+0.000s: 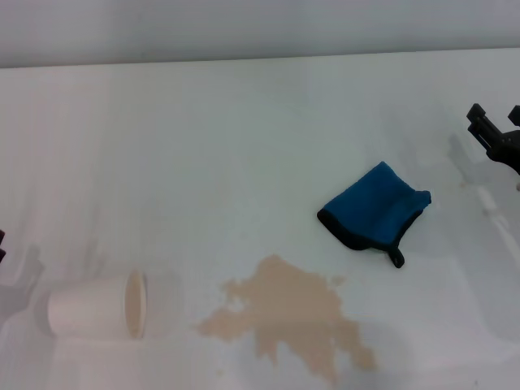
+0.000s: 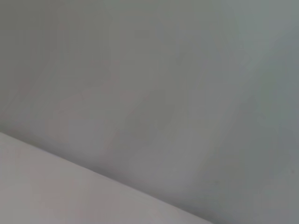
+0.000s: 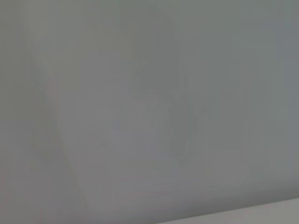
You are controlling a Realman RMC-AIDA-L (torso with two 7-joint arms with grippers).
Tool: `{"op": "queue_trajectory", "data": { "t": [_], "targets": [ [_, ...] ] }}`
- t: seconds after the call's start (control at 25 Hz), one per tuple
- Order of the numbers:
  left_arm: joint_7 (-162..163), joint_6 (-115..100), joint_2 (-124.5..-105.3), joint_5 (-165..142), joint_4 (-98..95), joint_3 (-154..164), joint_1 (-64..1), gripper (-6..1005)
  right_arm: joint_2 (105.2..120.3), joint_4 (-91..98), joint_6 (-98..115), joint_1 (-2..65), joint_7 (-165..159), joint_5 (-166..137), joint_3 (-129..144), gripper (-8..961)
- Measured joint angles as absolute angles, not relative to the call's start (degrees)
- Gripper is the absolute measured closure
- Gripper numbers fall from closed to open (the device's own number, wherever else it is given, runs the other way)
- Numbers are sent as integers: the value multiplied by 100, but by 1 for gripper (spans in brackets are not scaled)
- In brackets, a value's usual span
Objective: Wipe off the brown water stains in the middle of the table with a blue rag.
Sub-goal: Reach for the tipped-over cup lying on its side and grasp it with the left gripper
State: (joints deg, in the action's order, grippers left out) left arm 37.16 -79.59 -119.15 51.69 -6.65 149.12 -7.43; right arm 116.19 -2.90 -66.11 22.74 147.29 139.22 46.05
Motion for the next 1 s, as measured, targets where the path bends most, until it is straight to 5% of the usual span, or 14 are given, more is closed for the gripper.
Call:
{"op": "queue_trajectory", "data": {
  "t": [1.0],
  "targets": [
    [3181, -7928, -11924, 5461, -641, 14862, -697, 111, 11619, -236, -6619, 2466, 15396, 13784, 4675, 145]
  ]
}}
